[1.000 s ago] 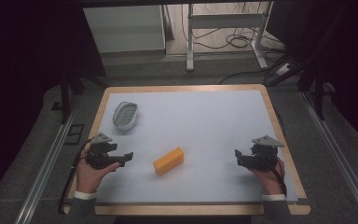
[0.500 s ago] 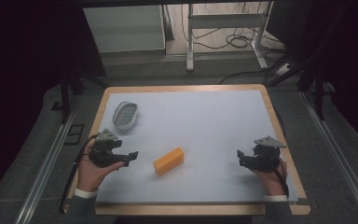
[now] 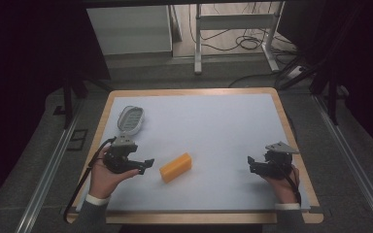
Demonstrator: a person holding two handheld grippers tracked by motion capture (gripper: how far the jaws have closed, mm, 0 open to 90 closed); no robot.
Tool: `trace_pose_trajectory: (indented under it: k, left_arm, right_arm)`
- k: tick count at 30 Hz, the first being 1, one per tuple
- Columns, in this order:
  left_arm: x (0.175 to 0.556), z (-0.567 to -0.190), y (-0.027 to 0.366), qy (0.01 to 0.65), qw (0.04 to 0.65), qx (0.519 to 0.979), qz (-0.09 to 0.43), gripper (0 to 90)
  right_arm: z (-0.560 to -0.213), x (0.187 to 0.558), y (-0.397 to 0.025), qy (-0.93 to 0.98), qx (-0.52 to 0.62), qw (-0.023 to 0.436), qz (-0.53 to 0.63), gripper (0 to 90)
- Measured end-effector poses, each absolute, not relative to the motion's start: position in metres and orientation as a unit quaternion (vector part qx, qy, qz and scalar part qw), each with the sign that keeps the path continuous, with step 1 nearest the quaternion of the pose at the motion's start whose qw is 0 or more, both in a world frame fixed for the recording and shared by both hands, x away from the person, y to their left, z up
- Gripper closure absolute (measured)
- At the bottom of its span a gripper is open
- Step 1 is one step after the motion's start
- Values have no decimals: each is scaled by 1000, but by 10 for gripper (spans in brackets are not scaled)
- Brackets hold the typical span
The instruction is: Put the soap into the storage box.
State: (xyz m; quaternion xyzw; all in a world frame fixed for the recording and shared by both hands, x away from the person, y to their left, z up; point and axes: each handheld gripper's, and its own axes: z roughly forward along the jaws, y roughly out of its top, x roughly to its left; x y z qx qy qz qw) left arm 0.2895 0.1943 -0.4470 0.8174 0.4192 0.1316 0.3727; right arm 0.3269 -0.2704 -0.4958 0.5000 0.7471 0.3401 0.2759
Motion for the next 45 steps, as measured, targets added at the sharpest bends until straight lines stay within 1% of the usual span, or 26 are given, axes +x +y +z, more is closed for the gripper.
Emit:
trace_pose_trajectory:
  k: [14,18,19,27,31,33,39,42,45]
  left_arm:
    - [293,-449,167,392,364,836,120,174]
    - [296,-451,156,383,354,845,118,174]
    - [297,-453,149,379,347,848,128,176]
    - [301,-457,126,358,337,862,121,185]
    - [305,-462,121,359,336,864,108,197]
    - [306,-465,117,356,325,869,107,197]
    - [308,-467,106,349,318,875,104,197]
    - [307,-467,103,348,324,874,102,199]
    - [309,-469,103,349,313,878,100,200]
  right_arm:
    - [-498,328,-271,748,500,278,335,71]
    - [-498,328,-271,750,500,277,334,71]
    - [-499,328,-271,750,500,278,333,71]
    - [-500,328,-272,750,502,278,330,71]
    - [-501,328,-273,750,503,277,328,71]
    - [-501,328,-273,751,503,277,327,71]
    - [-503,328,-273,751,505,276,323,71]
    - [-503,328,-273,751,505,277,323,71]
    - [-504,328,-273,752,504,276,322,71]
